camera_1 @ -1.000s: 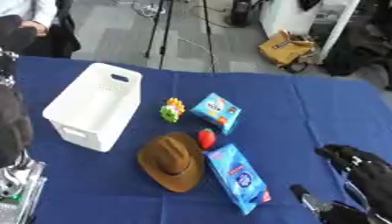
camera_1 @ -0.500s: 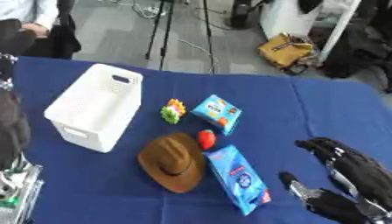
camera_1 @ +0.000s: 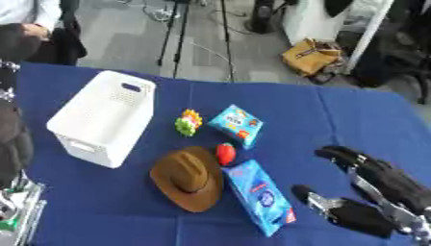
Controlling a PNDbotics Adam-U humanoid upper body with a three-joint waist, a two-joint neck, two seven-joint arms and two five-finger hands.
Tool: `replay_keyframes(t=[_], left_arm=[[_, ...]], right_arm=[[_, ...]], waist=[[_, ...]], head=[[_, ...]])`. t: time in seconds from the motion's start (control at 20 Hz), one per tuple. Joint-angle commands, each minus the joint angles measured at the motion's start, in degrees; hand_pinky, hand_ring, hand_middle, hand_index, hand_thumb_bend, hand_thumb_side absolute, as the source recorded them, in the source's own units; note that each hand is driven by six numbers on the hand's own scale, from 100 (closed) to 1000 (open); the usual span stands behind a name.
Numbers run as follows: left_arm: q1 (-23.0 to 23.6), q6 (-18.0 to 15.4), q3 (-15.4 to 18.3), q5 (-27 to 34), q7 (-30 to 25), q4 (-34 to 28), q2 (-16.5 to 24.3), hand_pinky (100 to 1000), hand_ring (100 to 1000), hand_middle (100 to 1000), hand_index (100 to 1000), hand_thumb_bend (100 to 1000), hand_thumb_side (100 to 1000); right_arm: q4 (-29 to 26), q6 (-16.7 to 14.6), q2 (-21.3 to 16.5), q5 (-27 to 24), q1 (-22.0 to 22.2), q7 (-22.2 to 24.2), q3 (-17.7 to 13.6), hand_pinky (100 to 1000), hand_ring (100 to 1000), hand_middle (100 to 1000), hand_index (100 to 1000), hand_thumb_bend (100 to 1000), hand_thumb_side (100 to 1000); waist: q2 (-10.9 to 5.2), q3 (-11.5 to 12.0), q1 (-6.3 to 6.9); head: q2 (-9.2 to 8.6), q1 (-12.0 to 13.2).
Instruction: Pick up objects on the table and place them in the box.
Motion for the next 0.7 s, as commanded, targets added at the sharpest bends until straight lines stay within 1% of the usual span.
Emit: replay_keyframes(t=[0.05, 0.2, 0.25, 0.5, 0.7], left_arm=[[0.18, 0.07, -0.19, 0.27, -0.19, -1.14, 0.72, 821, 741, 729, 749, 100, 1000], [0.8, 0.04, -0.25, 0.32, -0.19, -1.14, 0.86, 821, 740, 729, 748, 100, 1000], [0.97, 0.03, -0.29, 0.35, -0.22, -1.14, 0.91, 820, 740, 729, 747, 100, 1000], [1.7, 0.04, -0.38, 0.56, -0.3, -1.14, 1.11, 819, 738, 729, 744, 100, 1000], [1.9, 0.13, -0.36, 0.64, -0.28, -1.14, 1.35, 818, 737, 729, 742, 100, 1000]], right_arm=[[-0.58, 2.3, -0.08, 0.74, -1.43, 0.7, 0.36, 907, 990, 925, 1000, 586, 1000], [-0.58, 4.09, 1.29, 1.97, -2.71, 2.63, 1.23, 914, 992, 935, 1000, 565, 1000], [-0.58, 4.41, 1.69, 2.38, -3.19, 3.3, 1.52, 913, 992, 936, 1000, 537, 1000], [-0.58, 6.24, 3.55, 3.36, -5.82, 6.34, 2.79, 918, 997, 943, 1000, 548, 1000], [-0.58, 7.69, 4.46, 3.56, -7.81, 8.62, 3.61, 920, 1000, 945, 1000, 535, 1000]], waist=[[-1.69, -0.55, -0.24], [-2.03, -1.28, -0.65], [-2.11, -1.47, -0.74], [-2.38, -2.14, -1.16], [-2.44, -2.32, -1.3]], head=[[0.59, 0.93], [0.98, 1.6], [1.08, 1.72], [1.46, 2.07], [2.01, 2.77]])
